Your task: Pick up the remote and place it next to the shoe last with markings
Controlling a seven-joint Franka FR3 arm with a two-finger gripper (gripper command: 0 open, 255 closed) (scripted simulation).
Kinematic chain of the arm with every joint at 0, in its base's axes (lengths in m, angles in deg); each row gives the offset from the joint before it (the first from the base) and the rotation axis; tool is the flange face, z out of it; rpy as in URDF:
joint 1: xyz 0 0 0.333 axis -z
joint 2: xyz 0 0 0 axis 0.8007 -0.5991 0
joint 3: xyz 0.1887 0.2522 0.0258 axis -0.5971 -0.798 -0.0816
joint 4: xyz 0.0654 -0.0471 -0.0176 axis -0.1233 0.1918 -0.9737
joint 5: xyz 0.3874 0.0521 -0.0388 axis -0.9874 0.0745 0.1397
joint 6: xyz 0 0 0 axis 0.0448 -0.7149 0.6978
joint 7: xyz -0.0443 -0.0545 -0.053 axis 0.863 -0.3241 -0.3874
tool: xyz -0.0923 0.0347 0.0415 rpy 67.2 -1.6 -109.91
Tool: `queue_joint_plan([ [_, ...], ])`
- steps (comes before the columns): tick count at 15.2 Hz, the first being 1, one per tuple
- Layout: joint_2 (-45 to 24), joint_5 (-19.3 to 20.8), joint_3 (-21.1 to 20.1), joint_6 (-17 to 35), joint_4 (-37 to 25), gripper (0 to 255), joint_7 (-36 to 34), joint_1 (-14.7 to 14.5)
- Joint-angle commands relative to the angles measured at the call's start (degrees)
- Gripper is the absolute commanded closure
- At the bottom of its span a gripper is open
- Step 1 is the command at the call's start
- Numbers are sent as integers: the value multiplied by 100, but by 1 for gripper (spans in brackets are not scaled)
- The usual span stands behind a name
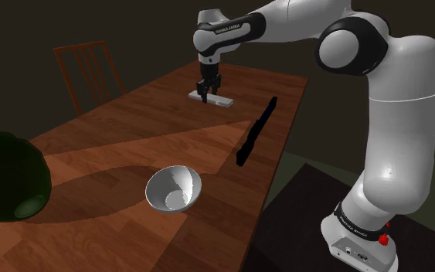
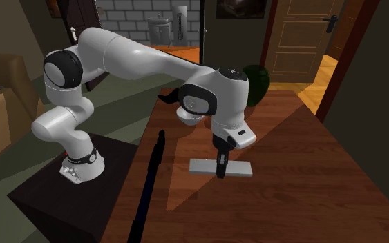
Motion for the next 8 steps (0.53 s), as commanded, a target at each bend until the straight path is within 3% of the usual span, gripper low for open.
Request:
queue_joint_plan([
  [1, 16, 1, -1, -160, -143, 255, -8, -4],
  [8, 38, 4, -1, -688, -650, 255, -17, -3],
])
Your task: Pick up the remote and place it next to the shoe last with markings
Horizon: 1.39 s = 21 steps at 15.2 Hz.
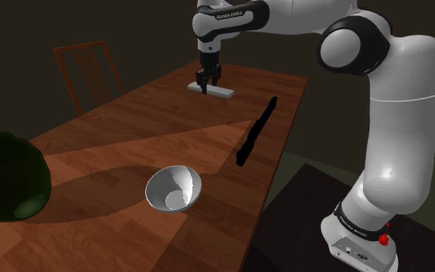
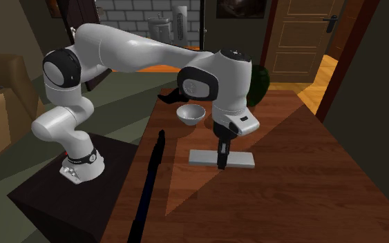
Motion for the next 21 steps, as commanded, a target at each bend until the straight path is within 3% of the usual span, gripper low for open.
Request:
queue_joint_plan([
  [1, -8, 1, -1, -122, -130, 255, -7, -3],
  [10, 937, 77, -332, 334, 1253, 255, -1004, -667],
  [21, 1458, 133, -871, 557, 1980, 255, -2354, -1463],
])
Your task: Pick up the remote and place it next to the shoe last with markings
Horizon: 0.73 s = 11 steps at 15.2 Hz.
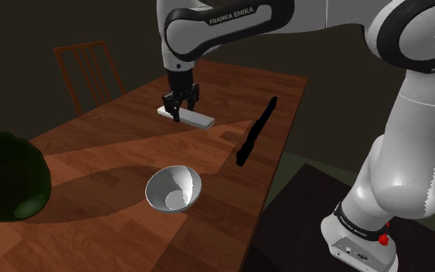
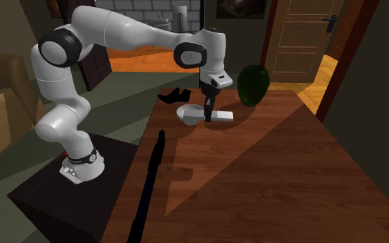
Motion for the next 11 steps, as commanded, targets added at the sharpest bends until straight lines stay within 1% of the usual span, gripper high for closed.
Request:
queue_joint_plan([
  [1, 50, 13, -107, 24, 68, 255, -269, -150],
  [6, 46, 59, -374, 38, 73, 255, -920, -525],
  [11, -96, 142, -634, 6, -99, 255, -1586, -916],
])
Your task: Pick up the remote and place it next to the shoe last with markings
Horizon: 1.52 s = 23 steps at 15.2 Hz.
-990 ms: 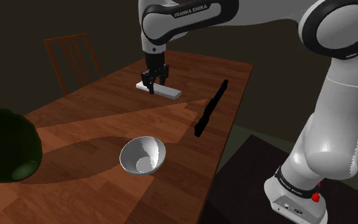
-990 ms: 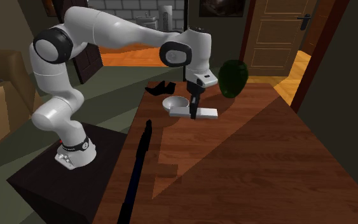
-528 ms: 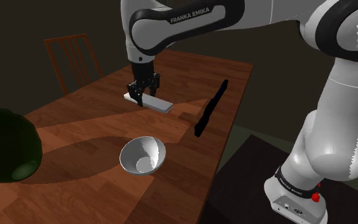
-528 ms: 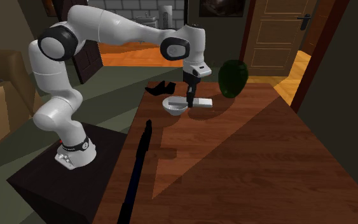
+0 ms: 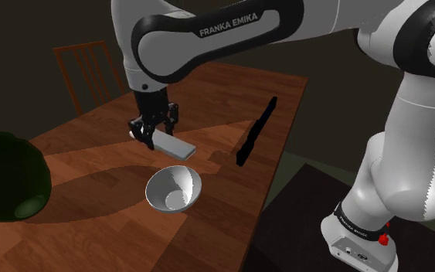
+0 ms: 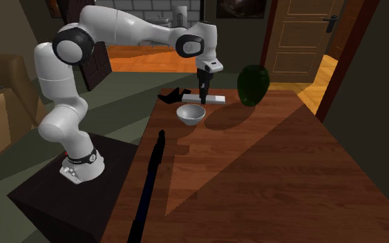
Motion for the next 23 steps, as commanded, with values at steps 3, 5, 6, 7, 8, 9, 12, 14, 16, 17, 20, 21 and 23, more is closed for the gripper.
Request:
queue_joint_plan([
  [3, -136, 80, -190, -35, -167, 255, -523, -312],
  [5, -266, 140, -282, -78, -333, 255, -792, -484],
  [6, -339, 173, -326, -103, -427, 255, -926, -573],
  [7, -419, 209, -368, -132, -531, 255, -1059, -663],
  [8, -504, 247, -409, -164, -642, 255, -1193, -756],
  [9, -595, 288, -448, -199, -763, 255, -1325, -851],
  [12, -906, 421, -549, -329, -1183, 255, -1714, -1153],
  [14, -1146, 521, -605, -438, -1516, 255, -1965, -1369],
  [16, -1414, 625, -646, -569, -1900, 255, -2206, -1603],
  [17, -1560, 681, -663, -645, -2114, 255, -2322, -1725],
  [20, -2056, 852, -690, -922, -2868, 255, -2645, -2126],
  [21, -2246, 912, -691, -1037, -3168, 255, -2743, -2273],
  [23, -2682, 1036, -679, -1315, -3880, 255, -2919, -2594],
])
